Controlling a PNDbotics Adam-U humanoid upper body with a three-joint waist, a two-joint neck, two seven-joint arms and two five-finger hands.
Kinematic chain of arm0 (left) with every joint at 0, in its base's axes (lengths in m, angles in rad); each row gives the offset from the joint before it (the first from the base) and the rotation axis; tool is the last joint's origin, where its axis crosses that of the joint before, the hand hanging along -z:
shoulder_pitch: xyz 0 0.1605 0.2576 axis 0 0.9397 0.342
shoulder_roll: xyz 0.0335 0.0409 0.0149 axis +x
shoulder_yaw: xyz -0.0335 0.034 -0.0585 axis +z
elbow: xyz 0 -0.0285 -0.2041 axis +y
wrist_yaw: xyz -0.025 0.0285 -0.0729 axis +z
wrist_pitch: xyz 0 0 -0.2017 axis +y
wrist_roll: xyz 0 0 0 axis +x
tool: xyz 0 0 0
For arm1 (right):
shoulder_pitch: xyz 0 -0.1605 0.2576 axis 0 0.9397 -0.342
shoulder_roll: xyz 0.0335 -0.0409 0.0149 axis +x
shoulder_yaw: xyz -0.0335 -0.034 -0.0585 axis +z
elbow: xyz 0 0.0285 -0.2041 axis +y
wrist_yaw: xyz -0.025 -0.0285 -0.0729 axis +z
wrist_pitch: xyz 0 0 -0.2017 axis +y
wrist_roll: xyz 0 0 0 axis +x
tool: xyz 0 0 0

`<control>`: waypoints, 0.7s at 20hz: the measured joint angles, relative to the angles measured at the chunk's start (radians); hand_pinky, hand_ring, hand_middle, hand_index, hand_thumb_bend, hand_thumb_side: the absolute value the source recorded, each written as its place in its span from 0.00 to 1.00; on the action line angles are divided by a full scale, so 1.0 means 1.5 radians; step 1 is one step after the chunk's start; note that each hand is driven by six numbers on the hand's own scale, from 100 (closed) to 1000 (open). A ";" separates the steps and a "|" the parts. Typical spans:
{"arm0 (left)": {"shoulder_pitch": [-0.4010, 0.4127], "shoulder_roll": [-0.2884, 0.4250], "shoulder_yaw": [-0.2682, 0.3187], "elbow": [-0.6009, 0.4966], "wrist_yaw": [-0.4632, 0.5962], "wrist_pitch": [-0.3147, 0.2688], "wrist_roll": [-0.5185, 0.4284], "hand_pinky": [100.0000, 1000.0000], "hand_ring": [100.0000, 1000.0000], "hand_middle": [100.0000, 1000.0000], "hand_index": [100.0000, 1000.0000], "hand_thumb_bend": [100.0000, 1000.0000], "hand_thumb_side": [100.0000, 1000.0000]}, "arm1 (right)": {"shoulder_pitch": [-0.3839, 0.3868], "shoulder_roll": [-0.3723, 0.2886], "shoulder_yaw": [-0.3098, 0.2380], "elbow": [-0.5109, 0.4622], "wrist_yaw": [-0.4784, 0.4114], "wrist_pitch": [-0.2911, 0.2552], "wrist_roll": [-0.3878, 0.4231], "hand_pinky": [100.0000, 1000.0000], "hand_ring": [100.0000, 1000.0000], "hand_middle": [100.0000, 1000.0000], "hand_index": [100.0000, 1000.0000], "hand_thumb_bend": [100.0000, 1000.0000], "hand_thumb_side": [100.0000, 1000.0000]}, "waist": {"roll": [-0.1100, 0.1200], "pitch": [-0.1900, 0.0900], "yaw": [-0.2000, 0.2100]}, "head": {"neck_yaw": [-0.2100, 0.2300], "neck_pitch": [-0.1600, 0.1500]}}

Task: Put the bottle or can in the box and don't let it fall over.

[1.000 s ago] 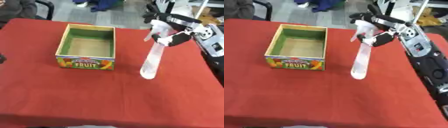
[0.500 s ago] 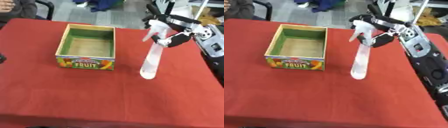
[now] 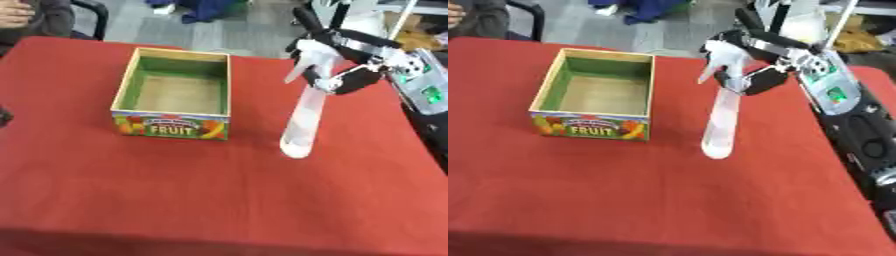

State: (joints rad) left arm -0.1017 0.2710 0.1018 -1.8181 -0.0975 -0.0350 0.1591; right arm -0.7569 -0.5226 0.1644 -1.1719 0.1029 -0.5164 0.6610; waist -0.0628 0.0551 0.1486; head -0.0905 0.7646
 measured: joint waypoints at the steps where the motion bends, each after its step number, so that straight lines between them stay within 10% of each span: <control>1: 0.000 0.000 0.000 0.000 0.000 0.000 0.000 0.69 0.58 0.48 0.70 0.21 0.63 | 0.000 0.000 0.000 0.000 0.001 -0.002 -0.002 0.50 0.76 0.76 0.57 0.00 0.12 | 0.000 0.000 0.000 | 0.000 0.000; 14: 0.000 0.000 0.000 0.000 0.000 0.000 0.000 0.69 0.58 0.48 0.70 0.21 0.63 | 0.000 0.001 0.002 0.000 0.011 -0.016 -0.016 0.42 0.63 0.60 0.38 0.00 0.13 | 0.000 0.000 0.000 | -0.001 0.000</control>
State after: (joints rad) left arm -0.1018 0.2710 0.1018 -1.8181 -0.0975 -0.0350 0.1590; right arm -0.7567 -0.5212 0.1673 -1.1719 0.1192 -0.5403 0.6372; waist -0.0630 0.0554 0.1493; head -0.0921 0.7646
